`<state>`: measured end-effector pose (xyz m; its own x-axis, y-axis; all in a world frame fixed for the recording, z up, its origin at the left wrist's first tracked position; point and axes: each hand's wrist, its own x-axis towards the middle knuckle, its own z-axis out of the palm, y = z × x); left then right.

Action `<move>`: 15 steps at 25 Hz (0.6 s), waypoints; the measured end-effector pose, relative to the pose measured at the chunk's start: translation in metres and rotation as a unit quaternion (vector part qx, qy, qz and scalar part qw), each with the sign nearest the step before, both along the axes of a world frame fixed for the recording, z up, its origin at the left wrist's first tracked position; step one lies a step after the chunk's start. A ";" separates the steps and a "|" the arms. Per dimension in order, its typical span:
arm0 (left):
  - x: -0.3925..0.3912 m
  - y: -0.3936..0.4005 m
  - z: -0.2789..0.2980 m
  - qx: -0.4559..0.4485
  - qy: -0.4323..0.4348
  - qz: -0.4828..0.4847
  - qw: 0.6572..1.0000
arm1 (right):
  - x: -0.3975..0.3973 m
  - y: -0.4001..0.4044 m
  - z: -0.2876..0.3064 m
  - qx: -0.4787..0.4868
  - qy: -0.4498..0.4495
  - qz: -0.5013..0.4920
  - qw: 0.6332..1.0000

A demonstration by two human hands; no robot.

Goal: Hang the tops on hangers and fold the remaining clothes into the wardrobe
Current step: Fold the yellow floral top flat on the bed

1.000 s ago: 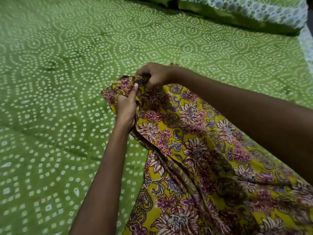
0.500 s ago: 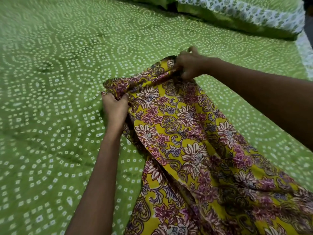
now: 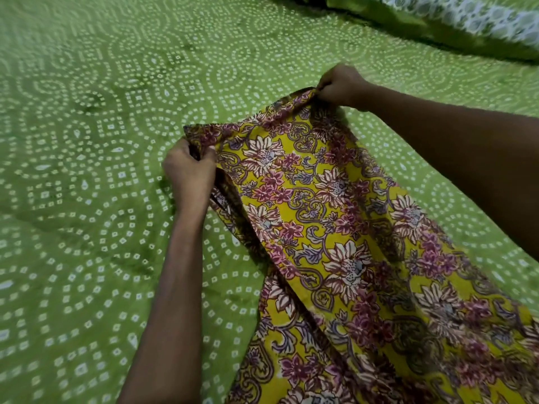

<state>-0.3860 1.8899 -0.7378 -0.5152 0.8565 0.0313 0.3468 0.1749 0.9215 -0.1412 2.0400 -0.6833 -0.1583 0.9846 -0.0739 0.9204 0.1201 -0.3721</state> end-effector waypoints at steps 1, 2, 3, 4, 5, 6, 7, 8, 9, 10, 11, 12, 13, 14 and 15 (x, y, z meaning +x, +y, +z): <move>-0.005 0.002 -0.002 0.002 -0.013 -0.005 1.000 | -0.001 0.001 0.001 -0.054 0.071 -0.029 0.996; -0.011 0.004 -0.004 0.000 -0.044 -0.008 0.999 | 0.000 0.002 0.003 -0.103 0.127 -0.049 0.985; -0.016 0.006 -0.007 -0.006 -0.074 -0.001 0.997 | 0.001 0.003 0.005 -0.143 0.159 -0.054 0.975; -0.020 0.007 -0.010 -0.006 -0.090 0.016 0.996 | 0.000 0.004 0.008 -0.168 0.165 -0.042 0.971; -0.024 0.009 -0.013 -0.009 -0.090 0.029 0.995 | 0.000 0.005 0.011 -0.182 0.154 -0.028 0.971; -0.023 0.009 -0.013 -0.007 -0.090 0.032 0.995 | -0.002 0.007 0.012 -0.187 0.121 -0.015 0.975; -0.022 0.009 -0.011 -0.009 -0.087 0.031 0.996 | -0.004 0.009 0.013 -0.190 0.080 -0.005 0.978; -0.020 0.007 -0.007 -0.016 -0.082 0.034 0.996 | -0.006 0.013 0.013 -0.190 0.043 0.011 0.981; -0.019 0.008 -0.007 -0.018 -0.071 0.035 0.997 | -0.007 0.016 0.012 -0.187 0.014 0.031 0.982; -0.020 0.008 -0.008 -0.023 -0.063 0.037 0.997 | -0.009 0.017 0.014 -0.182 -0.012 0.050 0.982; -0.020 0.008 -0.009 -0.027 -0.052 0.039 0.998 | -0.011 0.017 0.015 -0.175 -0.034 0.070 0.982; -0.019 0.008 -0.008 -0.029 -0.043 0.039 0.998 | -0.012 0.016 0.017 -0.169 -0.055 0.086 0.980; -0.019 0.008 -0.008 -0.028 -0.031 0.040 0.998 | -0.014 0.016 0.020 -0.164 -0.072 0.097 0.979; -0.019 0.007 -0.007 -0.029 -0.034 0.038 0.998 | -0.015 0.015 0.022 -0.161 -0.085 0.102 0.978; -0.018 0.007 -0.006 -0.030 -0.032 0.038 0.998 | -0.016 0.014 0.023 -0.163 -0.093 0.109 0.976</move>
<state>-0.4035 1.8966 -0.7439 -0.5780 0.8143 -0.0536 0.2706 0.2531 0.9288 -0.1568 2.0545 -0.6604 -0.3149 0.8483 -0.4257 0.9416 0.2227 -0.2527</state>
